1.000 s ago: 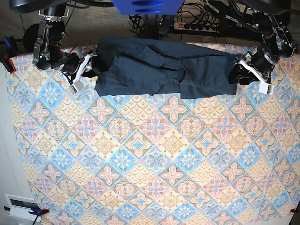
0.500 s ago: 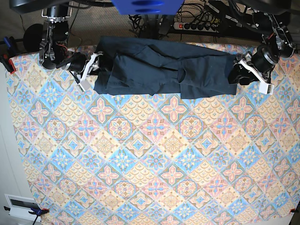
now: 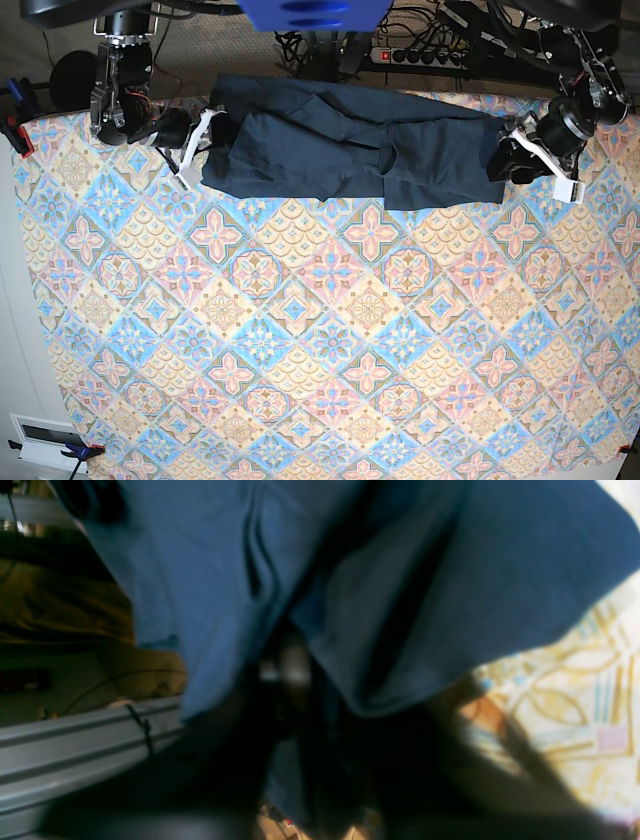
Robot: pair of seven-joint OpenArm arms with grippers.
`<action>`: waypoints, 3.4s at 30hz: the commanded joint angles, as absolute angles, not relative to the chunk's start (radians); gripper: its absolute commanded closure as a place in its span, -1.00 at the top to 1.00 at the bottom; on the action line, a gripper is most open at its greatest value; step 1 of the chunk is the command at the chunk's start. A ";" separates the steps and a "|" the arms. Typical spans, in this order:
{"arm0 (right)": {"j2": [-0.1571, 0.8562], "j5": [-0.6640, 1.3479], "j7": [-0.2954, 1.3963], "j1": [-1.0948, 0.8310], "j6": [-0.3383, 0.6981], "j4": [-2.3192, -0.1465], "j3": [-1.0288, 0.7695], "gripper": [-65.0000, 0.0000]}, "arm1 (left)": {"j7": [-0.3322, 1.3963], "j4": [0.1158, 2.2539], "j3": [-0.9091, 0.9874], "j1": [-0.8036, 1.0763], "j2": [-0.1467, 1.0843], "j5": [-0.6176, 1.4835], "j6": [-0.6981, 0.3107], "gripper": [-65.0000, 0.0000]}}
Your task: Layout the t-shirt on the table in an organized manner, then fold the t-shirt properly
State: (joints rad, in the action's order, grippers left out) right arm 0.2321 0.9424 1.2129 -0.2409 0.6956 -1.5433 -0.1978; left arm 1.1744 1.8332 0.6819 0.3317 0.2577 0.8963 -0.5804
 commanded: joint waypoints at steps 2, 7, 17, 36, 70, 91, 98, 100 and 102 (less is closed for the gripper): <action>0.243 0.955 1.188 -0.237 0.698 -1.557 -0.252 -0.99 | 1.155 1.847 0.693 0.325 0.274 0.915 -0.585 -0.03; 0.245 0.955 1.179 -0.219 0.698 -1.555 -0.346 -1.00 | 1.155 1.847 0.693 0.321 0.274 0.915 -0.585 -0.03; 0.308 0.862 1.179 0.062 0.698 -1.431 -0.386 -1.00 | 1.153 1.845 0.693 0.320 0.269 0.914 -0.585 -0.03; 0.317 0.688 1.170 0.197 0.698 -1.372 -0.420 -1.00 | 1.153 1.705 0.685 0.303 0.268 0.894 -0.585 -0.03; 0.351 0.509 0.911 0.486 0.698 -1.251 0.028 0.00 | 1.153 1.707 0.657 0.306 0.274 0.897 -0.588 -0.03; 0.407 0.392 0.611 0.590 0.698 -0.889 0.208 0.00 | 1.153 1.707 0.657 0.306 0.271 0.898 -0.588 -0.03; 0.407 0.392 0.616 0.573 0.698 -0.866 0.209 -0.16 | 1.153 1.709 0.657 0.306 0.271 0.898 -0.590 -0.03; 0.407 0.392 0.618 0.568 0.698 -0.863 0.209 -0.38 | 1.153 1.709 0.657 0.306 0.271 0.898 -0.590 -0.03; 0.407 0.392 0.618 0.565 0.698 -0.863 0.209 -0.65 | 1.153 1.709 0.657 0.306 0.272 0.898 -0.590 -0.03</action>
